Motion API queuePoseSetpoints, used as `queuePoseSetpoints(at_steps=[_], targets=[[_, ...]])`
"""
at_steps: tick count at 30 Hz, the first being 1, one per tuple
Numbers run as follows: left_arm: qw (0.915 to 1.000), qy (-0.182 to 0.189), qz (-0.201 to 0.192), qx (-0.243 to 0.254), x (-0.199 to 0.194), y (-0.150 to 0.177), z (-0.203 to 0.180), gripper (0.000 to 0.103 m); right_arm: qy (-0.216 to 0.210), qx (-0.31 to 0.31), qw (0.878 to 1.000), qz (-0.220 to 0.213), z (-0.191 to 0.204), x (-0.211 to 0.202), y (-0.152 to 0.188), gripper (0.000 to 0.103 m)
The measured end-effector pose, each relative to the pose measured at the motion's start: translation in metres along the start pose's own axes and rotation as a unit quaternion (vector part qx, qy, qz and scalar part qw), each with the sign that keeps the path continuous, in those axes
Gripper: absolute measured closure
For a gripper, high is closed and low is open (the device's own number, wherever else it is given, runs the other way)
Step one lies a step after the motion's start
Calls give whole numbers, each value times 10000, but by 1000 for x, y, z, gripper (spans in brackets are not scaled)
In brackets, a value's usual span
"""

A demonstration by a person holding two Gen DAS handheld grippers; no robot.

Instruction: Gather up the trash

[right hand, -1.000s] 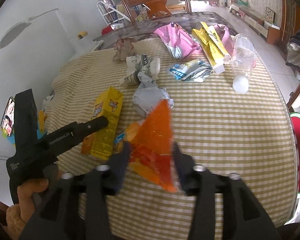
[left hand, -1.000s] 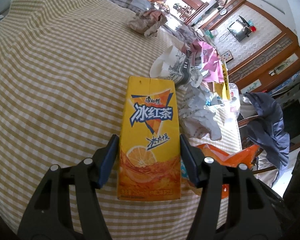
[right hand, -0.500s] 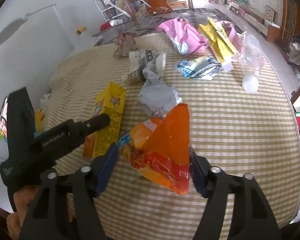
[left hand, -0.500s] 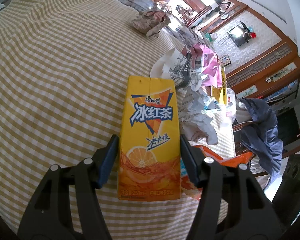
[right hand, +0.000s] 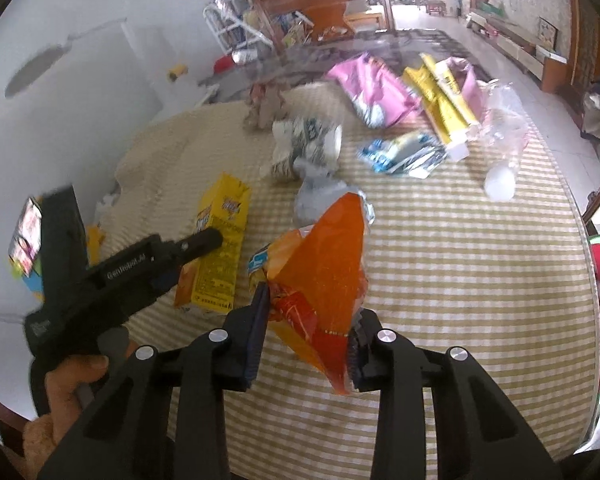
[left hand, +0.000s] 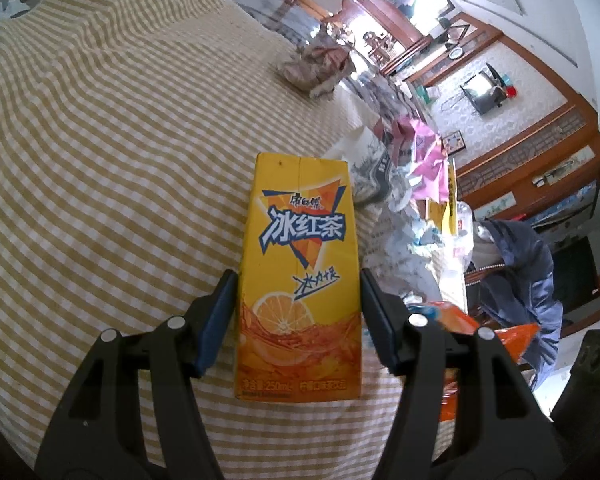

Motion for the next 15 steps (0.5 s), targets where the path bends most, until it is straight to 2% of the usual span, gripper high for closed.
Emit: queuePoseSetpoints(at_steps=[5,15], targets=[[9998,129,-102,100,-4,-3,-8,45,-197,288,9993,-147,-7,-13,-9,70],[9993,220,-166,241,-5,-6,-16,45,-321,481,9977,-361,-10,-28,-16,70]])
Point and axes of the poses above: each gripper's, at about its wrist camera, not at the fingertips, and x roughly the way its jaws point, z to its left, y to its underside, the point moved 9 cm from there along x, roughly the way its jaws point, and after that the axes turned 6 degrees about y, right-handed, at the moved point
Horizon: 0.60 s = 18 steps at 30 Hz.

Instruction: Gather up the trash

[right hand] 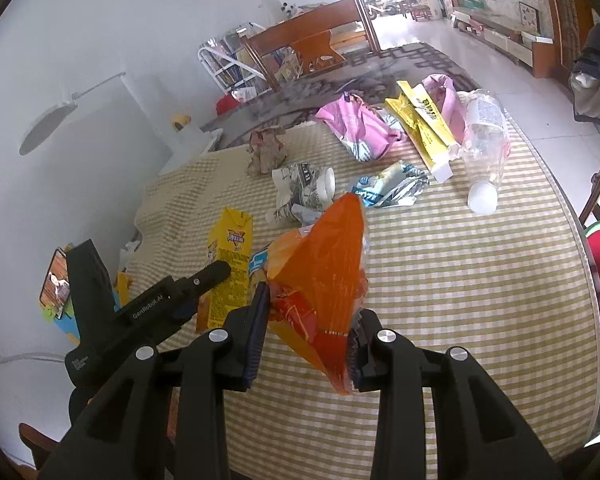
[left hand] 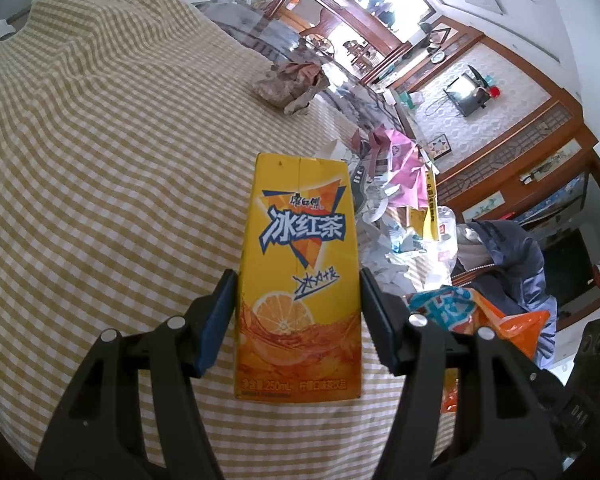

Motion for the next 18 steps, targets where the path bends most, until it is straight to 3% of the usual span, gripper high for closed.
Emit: queuePoseSetpoints(at_steps=[18], targets=[[9995,-128,-61,270,0,-2,-7,45,-97,311,9992,-238,-23,-23,-5,70]])
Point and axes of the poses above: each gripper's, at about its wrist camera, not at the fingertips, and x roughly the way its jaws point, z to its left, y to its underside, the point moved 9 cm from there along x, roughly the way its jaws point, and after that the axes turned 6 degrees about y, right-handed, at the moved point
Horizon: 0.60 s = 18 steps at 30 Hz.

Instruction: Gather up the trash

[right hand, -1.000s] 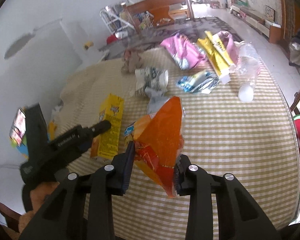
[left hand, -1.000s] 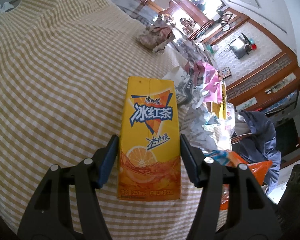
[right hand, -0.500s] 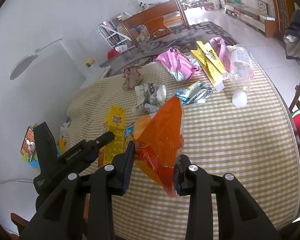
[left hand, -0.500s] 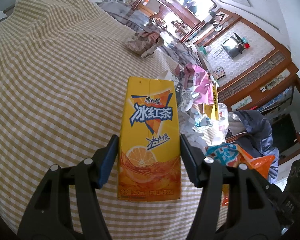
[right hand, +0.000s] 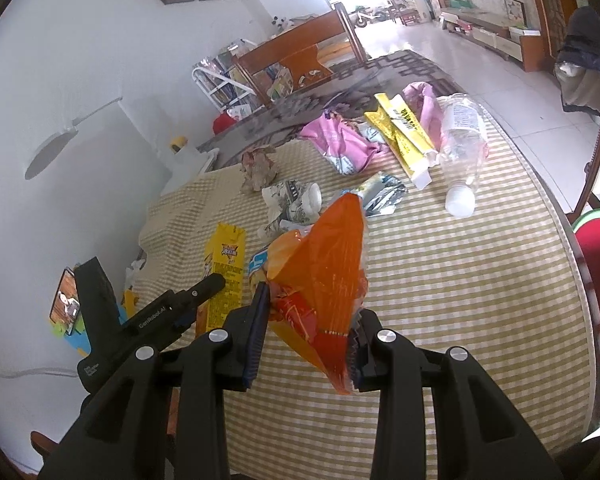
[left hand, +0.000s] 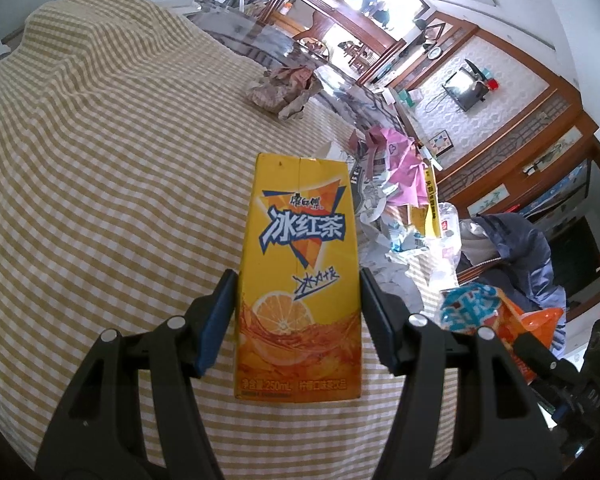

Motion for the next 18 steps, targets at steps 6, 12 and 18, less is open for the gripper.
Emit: queuePoseSetpoints(at_steps=[6,12,18], targets=[[9996,-46,-6,276,1,1,-9,45,33,124,9998,-135,-12,-10,-3,70],[9981,-191,-39,592,2,2,-16,45,283,79,9990,-350,-27,-26,-6,70],[9941,-518,-53,951,8,6,-19,45,579,-57,9968,-548,-45,-41,-7,70]])
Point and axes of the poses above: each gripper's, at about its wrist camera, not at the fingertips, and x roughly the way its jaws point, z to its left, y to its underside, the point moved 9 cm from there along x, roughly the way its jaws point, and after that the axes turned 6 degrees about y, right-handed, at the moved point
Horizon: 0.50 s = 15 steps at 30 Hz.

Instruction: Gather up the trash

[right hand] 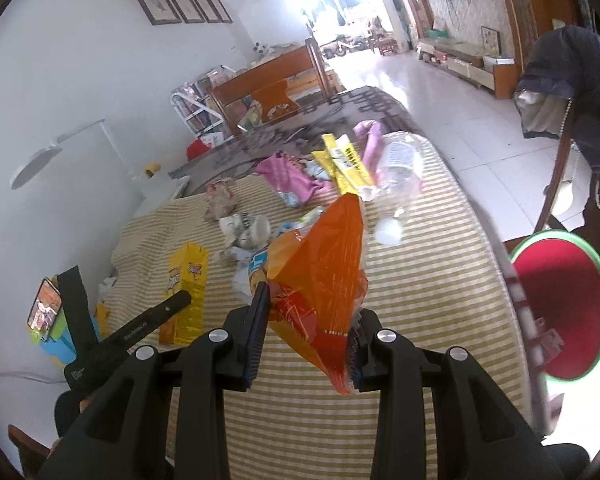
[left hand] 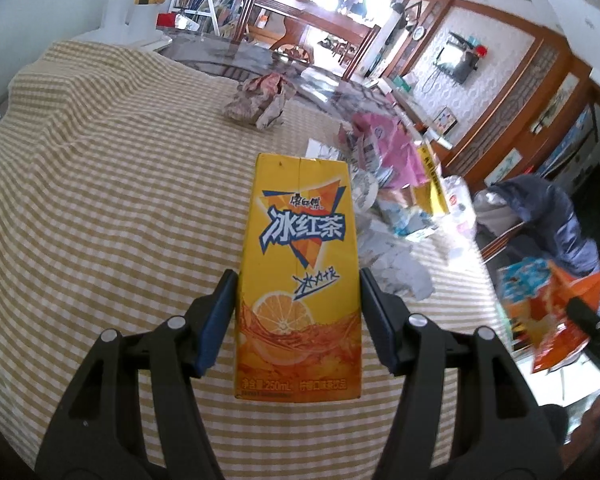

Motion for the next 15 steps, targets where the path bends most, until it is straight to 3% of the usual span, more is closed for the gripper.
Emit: queuePoseSetpoints(at_steps=[8,15], targets=[[9978,-354,266,485,2,20,-7,45,38,422,9989,-200,-42,-21,-1,70],[9944,-229,67,1034,-17,21,-54,45,184,1030,9938,-374,-99,-44,2,70]])
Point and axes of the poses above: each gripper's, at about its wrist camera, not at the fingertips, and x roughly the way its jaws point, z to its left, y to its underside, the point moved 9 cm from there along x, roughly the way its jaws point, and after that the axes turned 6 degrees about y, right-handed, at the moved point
